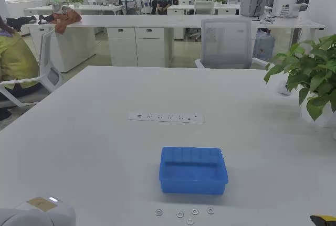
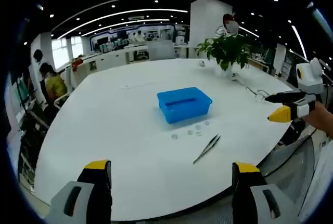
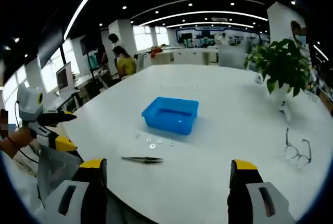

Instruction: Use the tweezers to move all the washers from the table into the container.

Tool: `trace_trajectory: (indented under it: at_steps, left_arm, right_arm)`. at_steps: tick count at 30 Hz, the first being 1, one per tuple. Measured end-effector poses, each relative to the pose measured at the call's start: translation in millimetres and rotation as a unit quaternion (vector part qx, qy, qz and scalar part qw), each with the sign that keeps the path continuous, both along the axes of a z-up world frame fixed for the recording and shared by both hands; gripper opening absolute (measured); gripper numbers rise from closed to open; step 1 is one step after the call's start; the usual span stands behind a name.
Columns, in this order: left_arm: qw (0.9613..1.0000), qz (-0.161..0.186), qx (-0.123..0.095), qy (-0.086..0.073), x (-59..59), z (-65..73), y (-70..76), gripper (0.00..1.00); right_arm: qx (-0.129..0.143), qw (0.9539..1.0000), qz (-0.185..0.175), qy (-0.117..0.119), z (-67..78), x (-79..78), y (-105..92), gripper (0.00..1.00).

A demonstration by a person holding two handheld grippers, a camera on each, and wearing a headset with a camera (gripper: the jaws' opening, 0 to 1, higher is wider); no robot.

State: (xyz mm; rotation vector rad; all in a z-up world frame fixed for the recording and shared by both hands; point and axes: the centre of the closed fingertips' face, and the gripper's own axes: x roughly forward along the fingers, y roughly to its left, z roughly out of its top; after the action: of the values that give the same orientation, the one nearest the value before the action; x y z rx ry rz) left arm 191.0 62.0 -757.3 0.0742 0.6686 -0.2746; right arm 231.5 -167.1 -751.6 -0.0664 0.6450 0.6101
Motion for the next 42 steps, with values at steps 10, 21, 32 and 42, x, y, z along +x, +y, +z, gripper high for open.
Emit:
trace_trajectory:
  at_steps: [10,21,32,42]
  left_arm:
    - [1.0000,-0.003,0.000,0.002,0.5,-1.7,-1.4,0.99]
    - [1.0000,-0.006,-0.003,0.005,1.1,-3.9,-6.1,0.98]
    - [0.9993,-0.036,-0.001,-0.006,8.4,-1.2,-12.6,0.82]
    - [0.9958,-0.089,0.005,-0.020,20.3,1.3,-27.1,0.62]
  right_arm:
    - [-0.005,0.9999,0.000,-0.012,1.0,1.6,-1.4,0.99]
    - [-0.008,0.9999,0.003,-0.012,0.0,1.2,-1.4,0.99]
    - [-0.011,0.9997,-0.003,-0.020,1.7,6.4,-3.5,0.98]
    - [-0.011,0.9998,-0.013,-0.014,-3.1,8.5,-8.0,0.97]
